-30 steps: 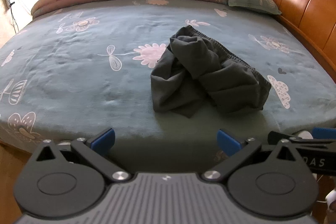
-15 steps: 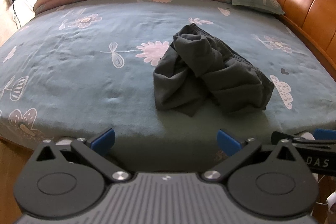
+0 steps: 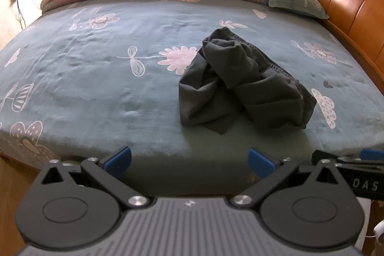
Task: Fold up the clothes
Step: 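Move both tools toward the crumpled dark grey sweatpants on the bed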
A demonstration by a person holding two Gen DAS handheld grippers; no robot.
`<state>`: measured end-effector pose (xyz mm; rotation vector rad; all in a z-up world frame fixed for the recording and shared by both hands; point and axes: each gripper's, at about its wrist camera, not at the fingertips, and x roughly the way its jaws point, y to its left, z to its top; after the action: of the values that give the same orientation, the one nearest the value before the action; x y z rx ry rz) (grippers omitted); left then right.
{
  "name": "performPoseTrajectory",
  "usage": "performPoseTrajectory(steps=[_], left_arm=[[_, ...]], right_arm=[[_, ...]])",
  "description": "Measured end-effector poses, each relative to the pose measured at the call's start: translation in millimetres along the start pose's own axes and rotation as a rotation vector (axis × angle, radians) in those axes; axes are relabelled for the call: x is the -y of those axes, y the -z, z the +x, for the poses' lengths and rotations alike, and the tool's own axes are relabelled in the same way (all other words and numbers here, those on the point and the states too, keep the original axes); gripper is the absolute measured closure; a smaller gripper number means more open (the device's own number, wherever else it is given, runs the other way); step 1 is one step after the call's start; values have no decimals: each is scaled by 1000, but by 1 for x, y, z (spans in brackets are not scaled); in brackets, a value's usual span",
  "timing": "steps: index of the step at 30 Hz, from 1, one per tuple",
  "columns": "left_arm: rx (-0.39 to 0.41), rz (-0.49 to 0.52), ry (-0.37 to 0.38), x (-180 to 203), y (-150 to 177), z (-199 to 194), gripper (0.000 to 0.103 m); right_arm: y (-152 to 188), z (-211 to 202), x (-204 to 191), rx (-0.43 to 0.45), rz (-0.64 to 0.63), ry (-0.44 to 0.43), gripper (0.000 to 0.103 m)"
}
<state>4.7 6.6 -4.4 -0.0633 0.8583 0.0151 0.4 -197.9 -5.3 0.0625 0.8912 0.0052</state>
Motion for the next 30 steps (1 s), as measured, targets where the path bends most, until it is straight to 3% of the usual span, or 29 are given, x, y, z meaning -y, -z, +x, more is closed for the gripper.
performPoseTrajectory(steps=[17, 30], left_arm=[[14, 24, -41, 11, -19, -4, 0], [-24, 26, -36, 13, -36, 16, 0]], right_arm=[[-16, 4, 10, 8, 17, -43, 0], [-34, 23, 6, -31, 13, -37, 0]])
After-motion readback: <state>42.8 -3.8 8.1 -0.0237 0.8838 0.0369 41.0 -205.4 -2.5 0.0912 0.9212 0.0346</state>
